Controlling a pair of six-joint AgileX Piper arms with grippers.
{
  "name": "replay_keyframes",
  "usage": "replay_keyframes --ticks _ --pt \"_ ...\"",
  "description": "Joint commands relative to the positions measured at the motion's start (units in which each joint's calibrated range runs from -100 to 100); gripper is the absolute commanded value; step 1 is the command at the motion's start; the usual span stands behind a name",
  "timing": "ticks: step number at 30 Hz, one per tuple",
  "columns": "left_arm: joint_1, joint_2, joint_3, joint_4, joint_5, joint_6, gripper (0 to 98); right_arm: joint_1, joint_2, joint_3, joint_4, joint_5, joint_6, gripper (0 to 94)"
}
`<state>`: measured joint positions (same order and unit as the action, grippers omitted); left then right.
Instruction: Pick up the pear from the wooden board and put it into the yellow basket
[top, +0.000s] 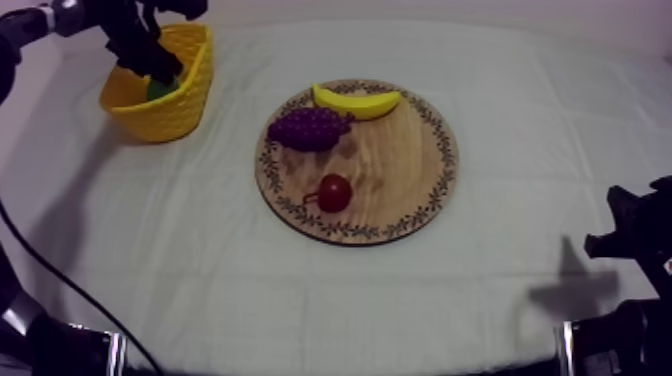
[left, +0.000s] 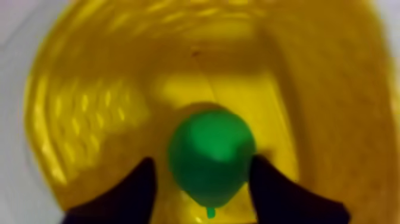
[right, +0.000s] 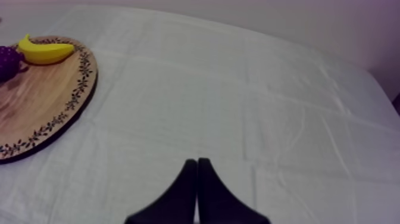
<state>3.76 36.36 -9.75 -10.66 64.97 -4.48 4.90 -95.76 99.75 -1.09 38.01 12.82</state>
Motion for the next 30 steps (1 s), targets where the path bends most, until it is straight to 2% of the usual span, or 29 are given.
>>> replay_keyframes --ticks 1,3,6,17,19,23,27,30 --pt "0.05 -8.06 9.37 0.27 -5.27 0.37 24.5 0.00 0.01 0.03 -0.01 0.06 0.00 0.3" --pt "0.00 -14.77 16.45 0.54 -9.13 0.99 12.1 0.00 0.01 0.03 -0.01 0.06 -0.03 0.3" --pt "-0.22 -26.49 27.70 0.90 -13.28 2.48 4.1 0.00 0.01 0.03 -0.01 0.06 -0.03 0.3" --pt "-0.87 -77.38 66.51 1.97 -25.22 6.11 0.1 0.00 0.01 0.03 -0.01 0.06 -0.03 0.3" --pt "-1.98 -86.58 72.17 3.17 -26.15 5.73 0.0 0.00 0.01 0.03 -0.01 0.06 -0.01 0.3" --pt "-6.13 -106.89 81.53 7.40 -24.60 2.82 0.0 0.00 0.01 0.03 -0.01 0.06 0.00 0.3" --pt "-7.84 -124.13 87.85 9.37 -21.08 2.14 0.0 0.00 0.01 0.03 -0.01 0.06 -0.03 0.3" --pt "-8.09 -131.27 92.10 10.67 -20.21 2.43 0.0 0.00 0.01 0.03 -0.01 0.06 0.00 0.3"
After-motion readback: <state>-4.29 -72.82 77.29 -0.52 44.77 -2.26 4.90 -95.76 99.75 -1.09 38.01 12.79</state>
